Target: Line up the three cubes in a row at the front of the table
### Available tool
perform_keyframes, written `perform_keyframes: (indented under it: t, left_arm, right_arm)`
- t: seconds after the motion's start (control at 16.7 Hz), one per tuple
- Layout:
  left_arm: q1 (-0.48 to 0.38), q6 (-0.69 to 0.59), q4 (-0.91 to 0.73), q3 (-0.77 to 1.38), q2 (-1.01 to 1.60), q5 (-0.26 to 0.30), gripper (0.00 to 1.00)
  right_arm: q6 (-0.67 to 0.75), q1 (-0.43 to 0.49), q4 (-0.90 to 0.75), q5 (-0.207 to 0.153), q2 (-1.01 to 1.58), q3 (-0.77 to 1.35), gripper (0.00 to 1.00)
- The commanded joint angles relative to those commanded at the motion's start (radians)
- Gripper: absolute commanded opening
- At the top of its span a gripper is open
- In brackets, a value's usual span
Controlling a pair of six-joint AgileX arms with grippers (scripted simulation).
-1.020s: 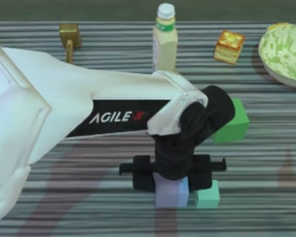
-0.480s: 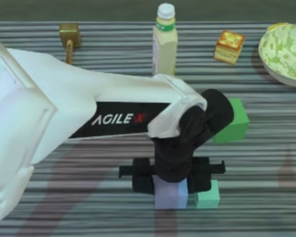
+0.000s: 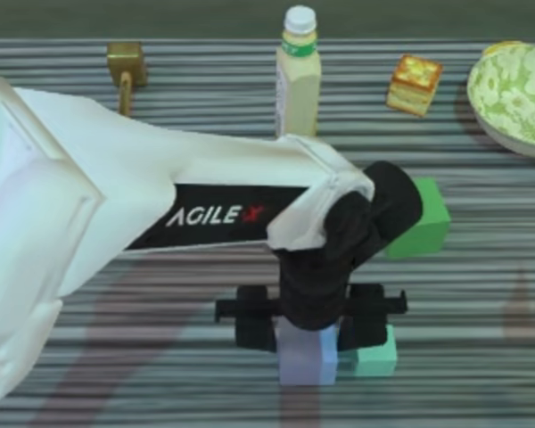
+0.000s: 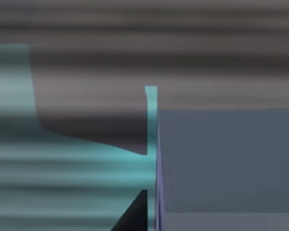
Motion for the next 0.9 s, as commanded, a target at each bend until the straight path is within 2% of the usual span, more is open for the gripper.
perform_keyframes:
  t: [0.06,0.12,0.66,0.9]
  left_arm:
    - [0.0,0.0,0.0,0.0,0.0,0.0,0.98]
    - [0.0,0.0,0.0,0.0,0.0,0.0,1.0]
    - [0.002,-0.001,-0.004,0.003,-0.002,0.0,1.0]
    - [0.003,-0.001,-0.117,0.079,-0.035,0.0,1.0]
  right_arm:
    - [0.0,0.0,0.0,0.0,0.0,0.0,1.0]
    - [0.0,0.0,0.0,0.0,0.0,0.0,1.0]
    - [0.0,0.0,0.0,0.0,0.0,0.0,1.0]
    - [0.0,0.0,0.0,0.0,0.0,0.0,1.0]
